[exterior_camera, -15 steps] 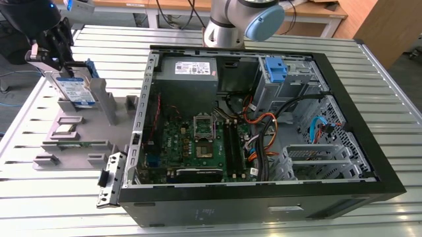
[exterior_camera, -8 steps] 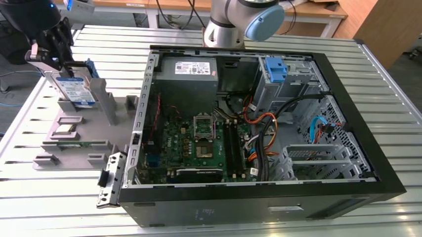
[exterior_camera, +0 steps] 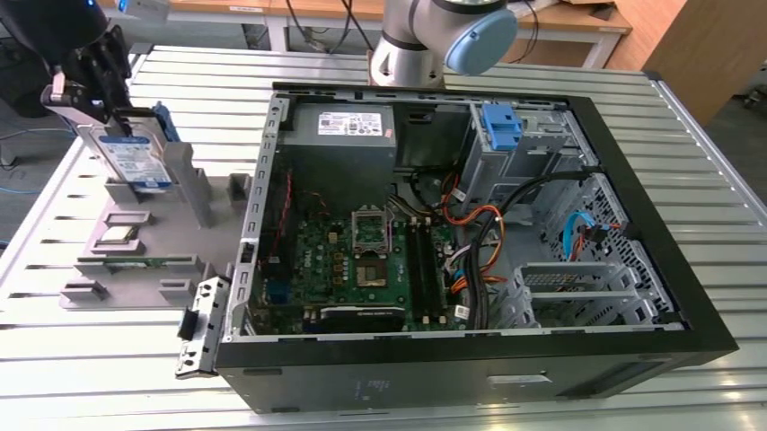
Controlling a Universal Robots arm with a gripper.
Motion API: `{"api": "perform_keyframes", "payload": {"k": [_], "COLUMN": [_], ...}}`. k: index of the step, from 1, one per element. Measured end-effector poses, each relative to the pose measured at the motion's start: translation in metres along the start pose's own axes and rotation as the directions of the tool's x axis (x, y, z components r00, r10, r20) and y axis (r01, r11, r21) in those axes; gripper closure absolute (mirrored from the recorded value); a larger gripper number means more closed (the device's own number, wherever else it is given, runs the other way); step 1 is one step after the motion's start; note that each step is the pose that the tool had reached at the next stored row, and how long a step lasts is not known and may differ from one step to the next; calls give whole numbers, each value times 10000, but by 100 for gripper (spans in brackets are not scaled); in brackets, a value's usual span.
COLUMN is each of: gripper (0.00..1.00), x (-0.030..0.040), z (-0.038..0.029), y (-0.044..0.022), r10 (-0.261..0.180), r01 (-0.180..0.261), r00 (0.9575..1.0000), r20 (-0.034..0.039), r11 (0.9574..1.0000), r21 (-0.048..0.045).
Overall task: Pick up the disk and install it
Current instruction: 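Pick up the disk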
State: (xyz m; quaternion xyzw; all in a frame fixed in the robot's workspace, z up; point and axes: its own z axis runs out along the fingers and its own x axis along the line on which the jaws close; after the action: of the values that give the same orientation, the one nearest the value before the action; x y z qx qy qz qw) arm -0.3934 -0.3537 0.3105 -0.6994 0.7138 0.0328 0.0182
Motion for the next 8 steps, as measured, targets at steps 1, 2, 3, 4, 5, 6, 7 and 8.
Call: {"api": "perform_keyframes", "payload": {"k": [1,2,3,4,5,6,7,8], "gripper": [65,65,65,65,65,65,65,65], "x": [-1,-2,-4,-5,-6,-7,-7,-7], "z": [-15,-31,-50,-68,-84,-95,-101,-100], "y": [0,1,1,1,2,2,2,2], "r10": [0,0,1,0,0,0,0,0], "r01": [0,0,-1,0,0,0,0,0], "r00": [10000,10000,10000,10000,10000,10000,10000,10000], "r20": [0,0,0,0,0,-1,0,1], "r11": [10000,10000,10000,10000,10000,10000,10000,10000], "r21": [-1,0,0,0,-1,-1,-1,2]}}
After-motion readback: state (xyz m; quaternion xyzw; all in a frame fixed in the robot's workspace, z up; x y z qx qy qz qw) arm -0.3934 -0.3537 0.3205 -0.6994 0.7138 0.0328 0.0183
